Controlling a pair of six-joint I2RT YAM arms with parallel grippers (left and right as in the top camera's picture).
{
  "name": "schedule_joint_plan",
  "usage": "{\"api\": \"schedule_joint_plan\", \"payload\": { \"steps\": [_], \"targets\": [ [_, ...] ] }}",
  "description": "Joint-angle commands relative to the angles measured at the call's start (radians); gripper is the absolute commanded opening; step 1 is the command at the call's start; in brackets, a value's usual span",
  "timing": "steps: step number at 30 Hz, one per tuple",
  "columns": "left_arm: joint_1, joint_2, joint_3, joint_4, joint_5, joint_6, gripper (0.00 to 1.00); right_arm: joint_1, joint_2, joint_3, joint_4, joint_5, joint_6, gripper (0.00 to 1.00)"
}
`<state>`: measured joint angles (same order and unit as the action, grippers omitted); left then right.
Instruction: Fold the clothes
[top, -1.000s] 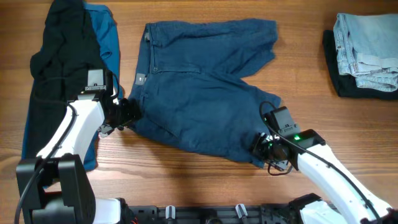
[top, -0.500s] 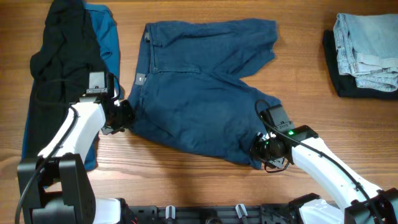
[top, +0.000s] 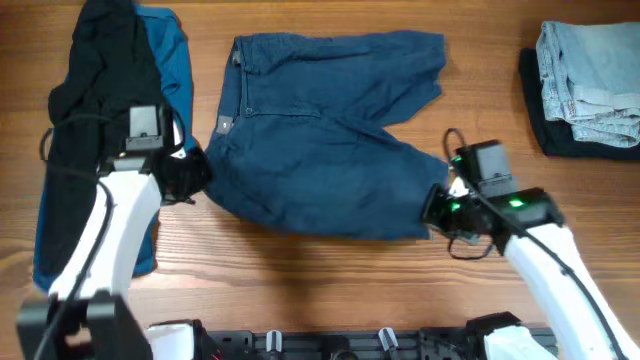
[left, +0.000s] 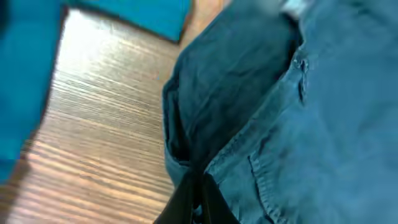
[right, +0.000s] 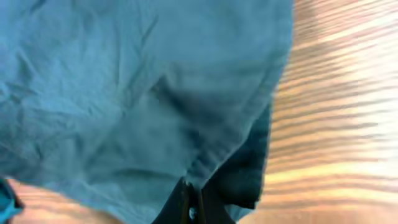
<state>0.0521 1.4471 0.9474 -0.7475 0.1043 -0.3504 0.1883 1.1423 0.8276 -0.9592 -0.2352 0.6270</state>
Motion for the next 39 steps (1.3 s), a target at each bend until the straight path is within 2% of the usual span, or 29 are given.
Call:
{"api": "schedule_joint_plan", "payload": {
  "steps": [1, 10, 15, 17, 21, 25, 27, 31, 35, 39],
  "targets": [
    [0.000, -0.116, 0.024, -0.038, 0.002, -0.003, 0.04, -0.062, -0.072, 0.055, -0.078, -0.002, -0.082, 0.04],
    [0.014, -0.436, 0.024, -0.200, 0.003, -0.106, 0.04, -0.106, -0.299, 0.059, -0.258, -0.042, -0.104, 0.04],
    [0.014, -0.567, 0.024, -0.293, 0.033, -0.108, 0.04, -0.105, -0.356, 0.094, -0.298, -0.087, -0.128, 0.04],
    [0.014, -0.579, 0.023, -0.309, 0.031, -0.107, 0.04, -0.106, -0.353, 0.111, -0.261, -0.056, -0.140, 0.04],
    [0.014, -0.534, 0.021, -0.260, -0.016, -0.107, 0.04, -0.105, -0.269, 0.111, -0.016, -0.051, -0.221, 0.04],
    [0.014, -0.404, 0.021, -0.137, -0.063, -0.107, 0.04, -0.105, -0.074, 0.111, 0.216, -0.053, -0.262, 0.04],
    [0.014, -0.320, 0.021, -0.048, -0.077, -0.106, 0.04, -0.105, 0.050, 0.111, 0.354, -0.058, -0.266, 0.04],
    [0.014, -0.104, 0.021, 0.277, -0.076, -0.109, 0.04, -0.105, 0.279, 0.111, 0.706, -0.115, -0.283, 0.04],
    [0.014, 0.010, 0.021, 0.500, -0.076, -0.138, 0.04, -0.105, 0.358, 0.111, 0.941, -0.109, -0.287, 0.04],
    [0.014, 0.041, 0.021, 0.628, -0.078, -0.137, 0.04, -0.105, 0.372, 0.111, 1.107, -0.055, -0.288, 0.04]
  ]
}}
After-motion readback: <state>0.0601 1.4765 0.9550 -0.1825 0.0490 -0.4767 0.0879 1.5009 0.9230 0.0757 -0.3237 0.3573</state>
